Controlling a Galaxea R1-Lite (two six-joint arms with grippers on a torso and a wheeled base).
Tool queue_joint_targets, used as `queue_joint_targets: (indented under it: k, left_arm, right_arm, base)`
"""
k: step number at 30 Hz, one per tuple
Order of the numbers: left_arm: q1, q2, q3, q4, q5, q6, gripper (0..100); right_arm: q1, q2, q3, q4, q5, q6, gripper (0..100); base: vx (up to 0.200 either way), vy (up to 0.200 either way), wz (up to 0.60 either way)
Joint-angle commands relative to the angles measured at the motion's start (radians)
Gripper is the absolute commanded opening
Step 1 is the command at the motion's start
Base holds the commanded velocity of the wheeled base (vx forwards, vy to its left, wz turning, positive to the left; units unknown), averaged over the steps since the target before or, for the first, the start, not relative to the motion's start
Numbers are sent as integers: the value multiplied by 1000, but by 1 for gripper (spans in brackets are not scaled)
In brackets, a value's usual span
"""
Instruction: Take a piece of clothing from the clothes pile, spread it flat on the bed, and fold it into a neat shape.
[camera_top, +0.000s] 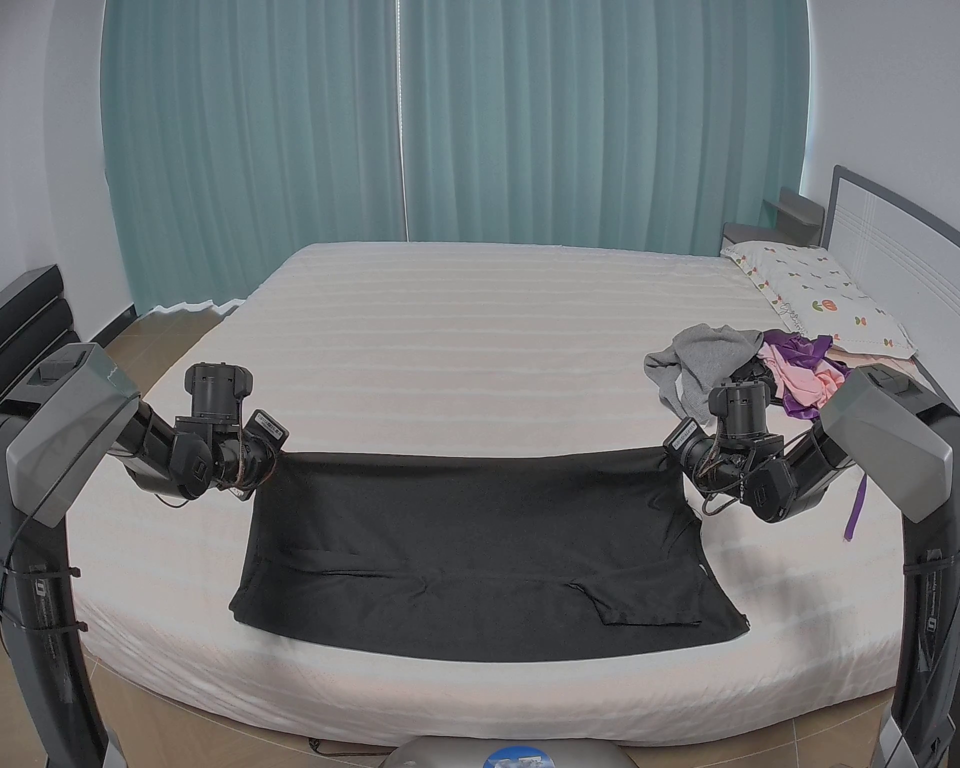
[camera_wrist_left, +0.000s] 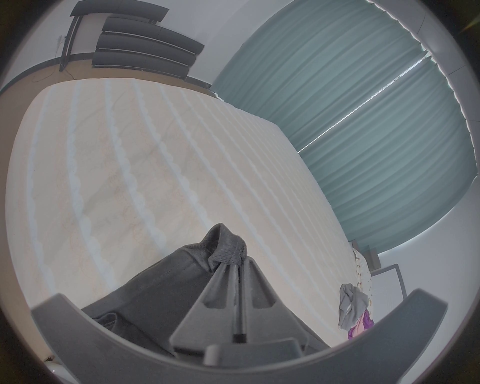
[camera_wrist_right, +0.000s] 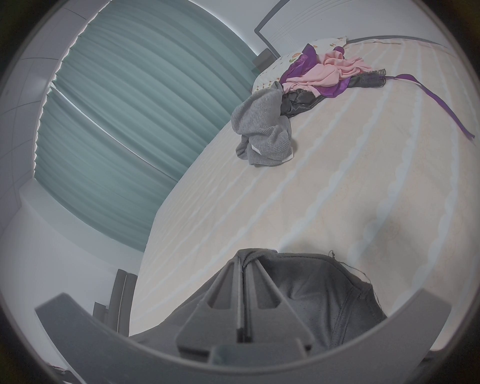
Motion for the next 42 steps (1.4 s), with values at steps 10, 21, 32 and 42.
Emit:
queue_joint_targets:
  k: [10, 21, 32, 42]
  left_arm:
    - [4, -13, 107, 2, -29, 45, 0]
    - [1, -28, 279, 4, -38, 175, 0]
    - [-1, -21, 322, 10, -38, 197, 0]
    - [-6, -38, 322, 27, -39, 194, 100]
  right_arm:
    - [-2, -60, 164, -10, 13, -83, 0]
    - [15, -50, 379, -108, 24, -146, 0]
    - [18, -38, 413, -108, 43, -182, 0]
    - [12, -98, 414, -99, 52, -179, 100]
  base:
    - [0, 0, 0]
    - [0, 0, 0]
    - [0, 0, 0]
    - [0, 0, 0]
